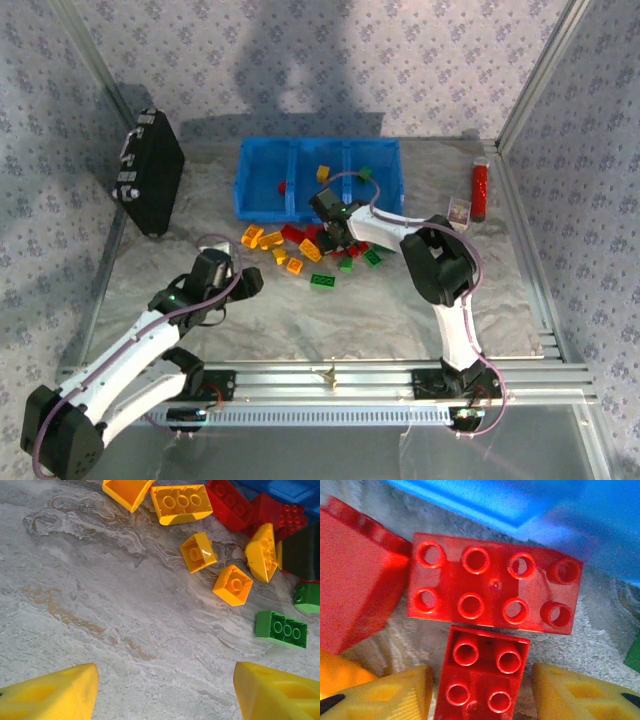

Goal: Sort the legos into containers by color
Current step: Pick up the lego from the center of the table.

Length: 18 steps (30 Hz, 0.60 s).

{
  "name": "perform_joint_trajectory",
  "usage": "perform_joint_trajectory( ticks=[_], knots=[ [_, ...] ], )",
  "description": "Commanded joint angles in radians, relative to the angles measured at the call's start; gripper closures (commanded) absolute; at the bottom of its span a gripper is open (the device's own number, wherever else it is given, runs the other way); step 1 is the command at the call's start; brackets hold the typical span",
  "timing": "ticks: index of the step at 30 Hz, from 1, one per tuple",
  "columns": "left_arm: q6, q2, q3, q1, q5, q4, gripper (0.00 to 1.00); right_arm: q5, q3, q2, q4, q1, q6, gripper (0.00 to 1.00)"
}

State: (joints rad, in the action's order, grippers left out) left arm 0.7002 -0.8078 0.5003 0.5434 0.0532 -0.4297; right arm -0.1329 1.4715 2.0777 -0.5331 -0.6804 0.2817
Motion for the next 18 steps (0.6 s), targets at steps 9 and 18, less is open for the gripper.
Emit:
perform_joint_trajectory(
  ticks=[9, 18],
  knots=[
    [-0.025, 0.015, 0.014, -0.012, 0.032, -0.033, 0.29, -0.088, -0.007, -0.053, -0.062, -0.026, 0.055, 0.67],
    [-0.051, 0.065, 0.036, -0.051, 0.03, -0.083, 0.3, -0.134, 0.21, -0.188, -0.187, -0.123, 0.01, 0.66]
  ],
)
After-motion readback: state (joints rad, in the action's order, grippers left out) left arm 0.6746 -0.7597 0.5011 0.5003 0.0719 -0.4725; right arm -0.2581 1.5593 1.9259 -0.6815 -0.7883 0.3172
